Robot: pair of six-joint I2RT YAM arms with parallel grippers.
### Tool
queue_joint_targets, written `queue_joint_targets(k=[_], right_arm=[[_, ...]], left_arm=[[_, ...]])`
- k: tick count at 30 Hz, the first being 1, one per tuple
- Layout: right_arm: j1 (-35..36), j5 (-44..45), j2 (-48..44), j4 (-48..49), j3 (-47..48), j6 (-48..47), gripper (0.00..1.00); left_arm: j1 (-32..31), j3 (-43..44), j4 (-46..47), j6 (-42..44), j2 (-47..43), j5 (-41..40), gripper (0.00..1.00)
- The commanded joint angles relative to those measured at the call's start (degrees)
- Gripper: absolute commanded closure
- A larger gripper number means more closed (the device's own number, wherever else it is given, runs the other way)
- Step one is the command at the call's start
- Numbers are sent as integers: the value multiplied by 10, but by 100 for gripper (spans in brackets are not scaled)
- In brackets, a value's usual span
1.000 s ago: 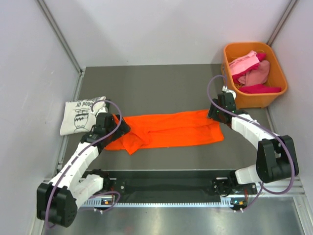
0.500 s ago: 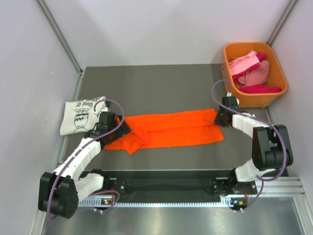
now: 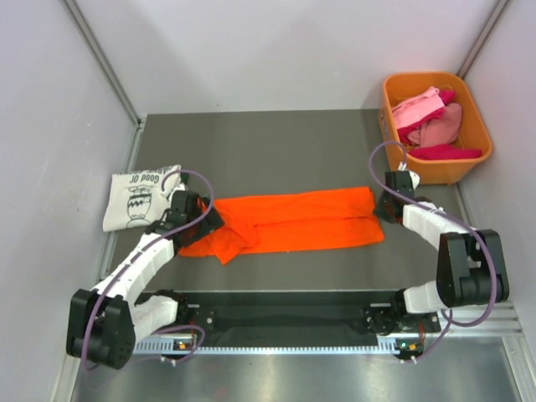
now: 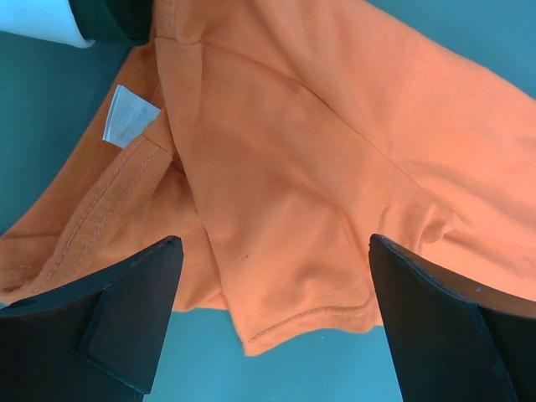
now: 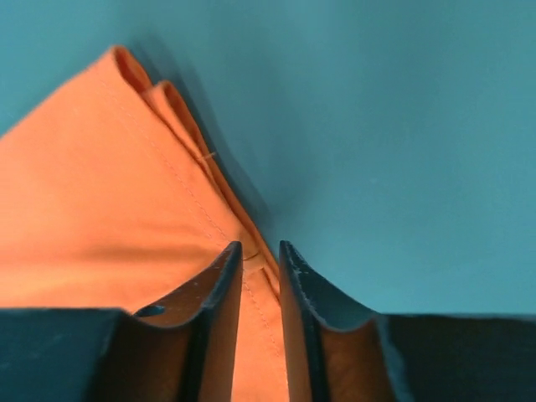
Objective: Fold and stack the t-shirts
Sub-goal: Fold the tshirt
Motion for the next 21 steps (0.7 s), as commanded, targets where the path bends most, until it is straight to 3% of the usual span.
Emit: queue_joint_targets(k=[1, 5, 11, 21], right_arm=[[-8, 23, -36, -5, 4, -9, 74], [-8, 30, -63, 3, -4, -10, 57], [10, -45, -99, 33, 8, -53, 55], [65, -158, -66, 31, 78, -103, 46]], left_arm=[[0, 23, 20, 4, 3, 2, 3], [0, 22, 18, 5, 11, 18, 3], [0, 11, 14, -3, -3, 30, 3], [0, -11, -18, -17, -73, 14, 2]])
